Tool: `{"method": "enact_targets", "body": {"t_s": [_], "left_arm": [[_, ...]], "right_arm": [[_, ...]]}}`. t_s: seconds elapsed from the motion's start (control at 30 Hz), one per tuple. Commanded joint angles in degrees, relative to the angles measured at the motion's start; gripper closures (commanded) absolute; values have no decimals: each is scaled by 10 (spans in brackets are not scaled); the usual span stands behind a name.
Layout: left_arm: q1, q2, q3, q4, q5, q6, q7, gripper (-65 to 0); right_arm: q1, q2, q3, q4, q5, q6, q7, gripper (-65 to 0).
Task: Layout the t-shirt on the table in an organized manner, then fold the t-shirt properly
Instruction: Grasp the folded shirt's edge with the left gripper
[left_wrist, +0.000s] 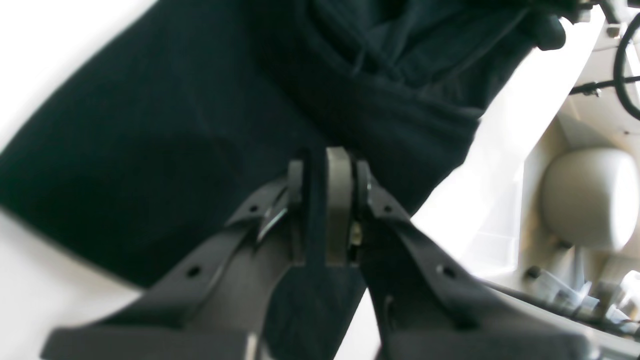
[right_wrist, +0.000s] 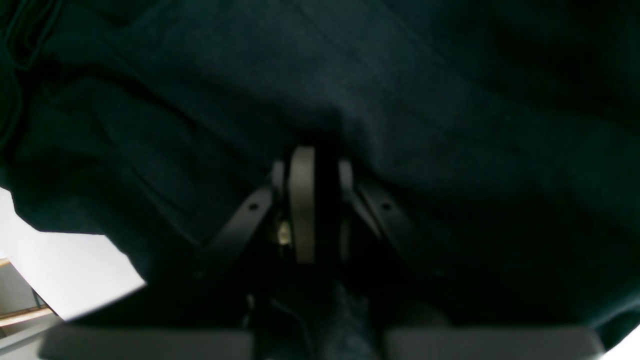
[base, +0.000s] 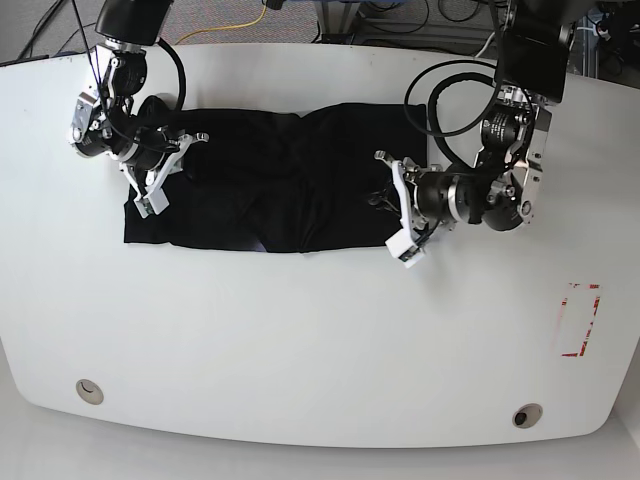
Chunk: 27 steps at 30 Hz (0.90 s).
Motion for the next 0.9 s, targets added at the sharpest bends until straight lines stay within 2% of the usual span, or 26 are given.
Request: {"method": "enact_targets", "body": {"t_s": [0.0,0.27,0.5,0.87], "left_arm": [[-3,-8,-19,7,-2,-2,-9,-42],[19,-8,-24,-8,58,-6,-9,-42],[19,-8,-27,-56,105,-59,-9,-42],[10,-22,-28,-92,226,-137,-10,-42]], "right_arm": [[5,7,1,7,1,1,-3,-62],[5,7,1,7,1,1,-3,-62],[4,7,1,7,1,1,-3,-62],[4,7,1,7,1,1,-1,-62]]}}
